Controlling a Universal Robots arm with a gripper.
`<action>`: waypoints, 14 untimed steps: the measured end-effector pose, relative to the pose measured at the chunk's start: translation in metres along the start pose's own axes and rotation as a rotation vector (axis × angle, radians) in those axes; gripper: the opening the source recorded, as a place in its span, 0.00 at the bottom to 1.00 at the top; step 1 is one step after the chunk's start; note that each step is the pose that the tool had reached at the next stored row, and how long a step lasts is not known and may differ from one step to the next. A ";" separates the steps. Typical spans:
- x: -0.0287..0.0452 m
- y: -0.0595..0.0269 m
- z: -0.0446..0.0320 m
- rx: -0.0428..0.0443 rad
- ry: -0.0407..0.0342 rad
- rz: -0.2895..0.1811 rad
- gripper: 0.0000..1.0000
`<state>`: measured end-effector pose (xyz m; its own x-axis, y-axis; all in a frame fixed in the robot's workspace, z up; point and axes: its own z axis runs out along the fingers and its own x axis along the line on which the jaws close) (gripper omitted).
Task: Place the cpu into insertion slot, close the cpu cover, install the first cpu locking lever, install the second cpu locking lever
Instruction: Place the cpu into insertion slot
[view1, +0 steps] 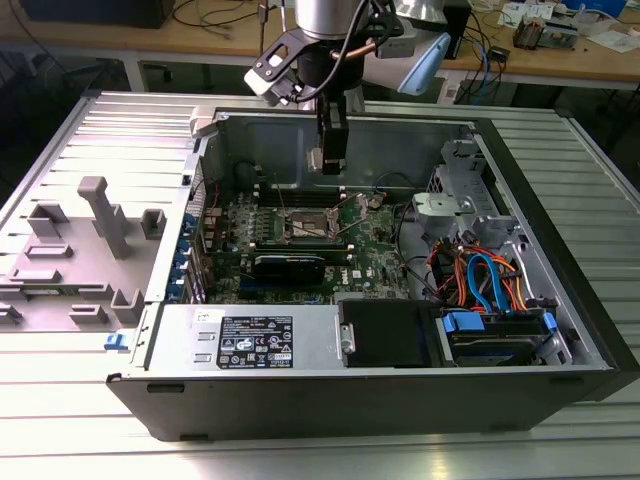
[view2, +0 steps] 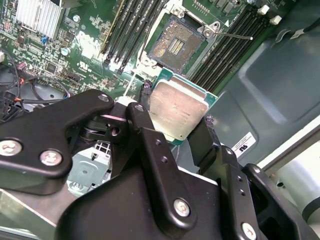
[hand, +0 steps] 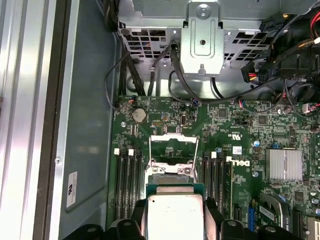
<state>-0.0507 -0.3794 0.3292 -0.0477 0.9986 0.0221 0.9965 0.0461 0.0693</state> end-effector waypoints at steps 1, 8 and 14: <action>0.0000 0.0000 0.0000 0.0000 -0.0001 0.000 0.55; 0.0000 -0.0002 0.0005 0.0000 0.0003 -0.003 0.55; 0.0001 -0.0010 0.0075 0.0002 0.0008 -0.011 0.55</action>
<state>-0.0512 -0.3792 0.3217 -0.0583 0.9981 0.0222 0.9960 0.0567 0.0693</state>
